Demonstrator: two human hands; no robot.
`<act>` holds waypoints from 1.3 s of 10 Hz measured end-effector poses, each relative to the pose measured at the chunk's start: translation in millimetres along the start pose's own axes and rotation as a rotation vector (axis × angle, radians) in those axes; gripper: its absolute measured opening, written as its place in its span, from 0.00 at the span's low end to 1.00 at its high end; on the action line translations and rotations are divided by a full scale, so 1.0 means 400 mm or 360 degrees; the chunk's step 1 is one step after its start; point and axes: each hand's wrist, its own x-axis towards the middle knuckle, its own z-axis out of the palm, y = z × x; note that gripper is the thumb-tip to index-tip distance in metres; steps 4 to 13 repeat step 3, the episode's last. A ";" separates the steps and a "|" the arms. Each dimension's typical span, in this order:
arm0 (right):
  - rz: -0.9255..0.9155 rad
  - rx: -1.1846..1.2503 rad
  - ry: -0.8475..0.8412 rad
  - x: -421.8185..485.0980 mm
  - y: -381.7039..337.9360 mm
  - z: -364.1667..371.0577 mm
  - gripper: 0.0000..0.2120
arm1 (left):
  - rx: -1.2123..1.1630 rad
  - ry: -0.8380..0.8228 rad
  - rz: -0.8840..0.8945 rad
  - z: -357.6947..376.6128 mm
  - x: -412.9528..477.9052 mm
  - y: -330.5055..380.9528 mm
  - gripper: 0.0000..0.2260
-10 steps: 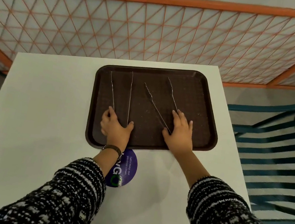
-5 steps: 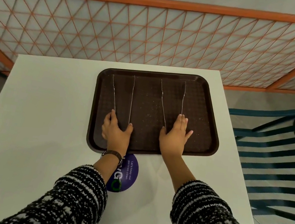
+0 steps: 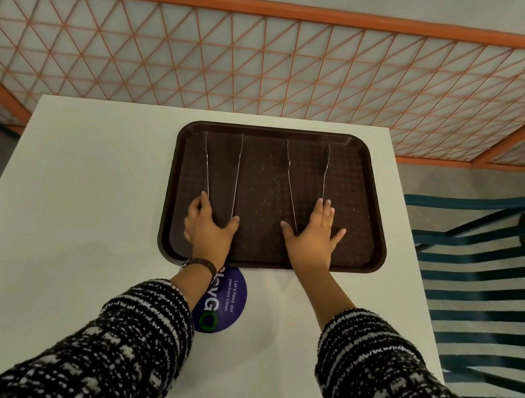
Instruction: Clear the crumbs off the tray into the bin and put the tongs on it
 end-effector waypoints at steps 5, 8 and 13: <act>-0.0430 -0.0084 -0.0280 -0.015 -0.042 -0.216 0.28 | 0.0044 -0.0351 0.0361 -0.207 -0.012 0.062 0.21; -0.0430 -0.0084 -0.0280 -0.015 -0.042 -0.216 0.28 | 0.0044 -0.0351 0.0361 -0.207 -0.012 0.062 0.21; -0.0430 -0.0084 -0.0280 -0.015 -0.042 -0.216 0.28 | 0.0044 -0.0351 0.0361 -0.207 -0.012 0.062 0.21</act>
